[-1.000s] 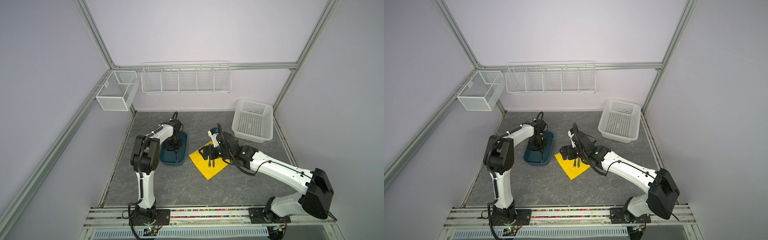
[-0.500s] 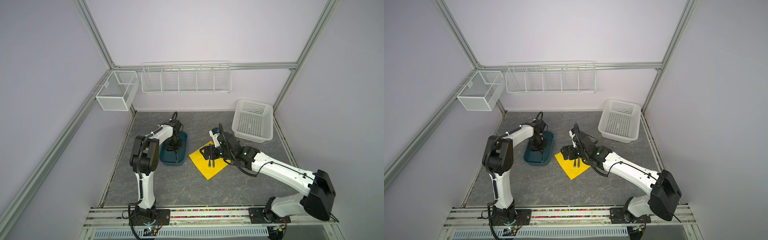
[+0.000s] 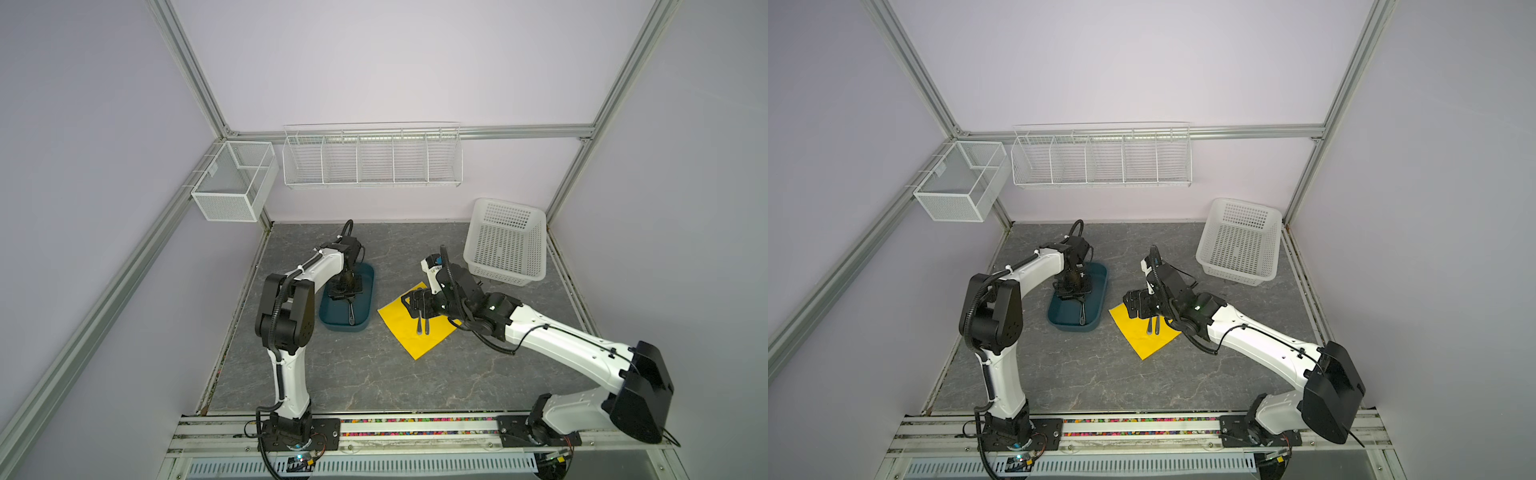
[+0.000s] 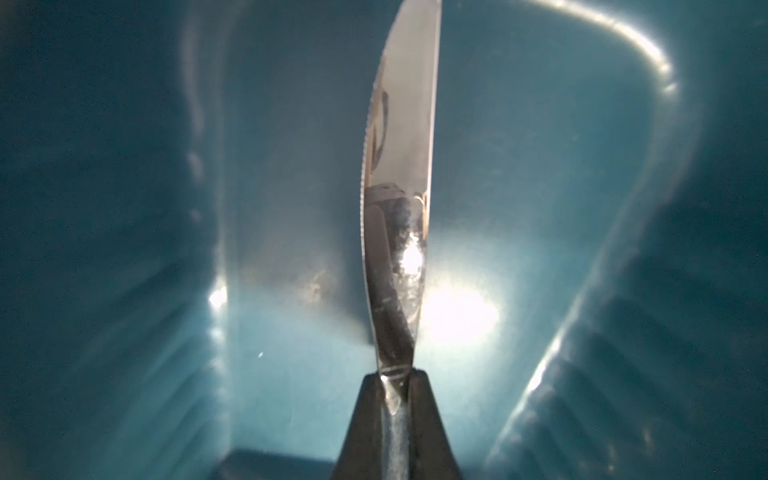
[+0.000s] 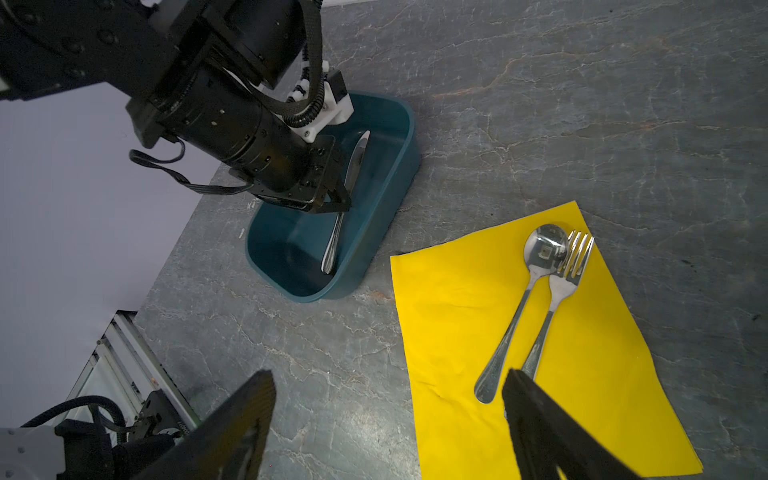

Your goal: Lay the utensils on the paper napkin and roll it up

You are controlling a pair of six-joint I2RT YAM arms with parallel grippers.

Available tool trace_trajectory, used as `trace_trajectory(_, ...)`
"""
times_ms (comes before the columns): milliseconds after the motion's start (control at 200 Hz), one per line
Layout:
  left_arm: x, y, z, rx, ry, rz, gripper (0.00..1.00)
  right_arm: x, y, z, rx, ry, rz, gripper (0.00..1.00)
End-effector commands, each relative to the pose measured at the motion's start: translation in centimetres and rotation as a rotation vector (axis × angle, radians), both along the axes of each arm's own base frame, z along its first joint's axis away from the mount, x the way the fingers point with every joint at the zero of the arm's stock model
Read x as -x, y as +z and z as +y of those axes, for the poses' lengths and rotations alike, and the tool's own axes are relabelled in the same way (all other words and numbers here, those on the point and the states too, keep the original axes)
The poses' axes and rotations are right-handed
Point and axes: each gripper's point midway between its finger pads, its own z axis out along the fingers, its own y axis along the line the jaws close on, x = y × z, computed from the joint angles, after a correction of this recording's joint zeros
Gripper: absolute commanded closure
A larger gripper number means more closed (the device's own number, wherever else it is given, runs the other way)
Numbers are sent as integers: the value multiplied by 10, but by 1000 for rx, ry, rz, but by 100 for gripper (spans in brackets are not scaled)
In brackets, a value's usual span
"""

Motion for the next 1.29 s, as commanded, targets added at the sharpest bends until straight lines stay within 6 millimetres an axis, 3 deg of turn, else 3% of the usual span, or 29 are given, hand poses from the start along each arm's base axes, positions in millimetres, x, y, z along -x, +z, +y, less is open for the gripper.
trace_trajectory(0,3,17,7,-14,2,-12,93,2,3,-6,-5,-19,-11,11)
trace_trajectory(295,4,18,9,-16,0,-15,93,3,2,-7,-3,-22,-11,11)
trace_trajectory(605,-1,-6,13,-37,20,11,92,4,3,-9,-1,-27,-10,11)
trace_trajectory(800,2,4,22,-46,44,-26,83,3,1,-11,-1,-34,-12,11)
trace_trajectory(1060,16,-9,38,-41,48,18,76,3,-1,-8,2,-27,-2,11)
trace_trajectory(1290,18,-25,32,-14,24,62,74,3,-1,-5,-2,-18,4,11)
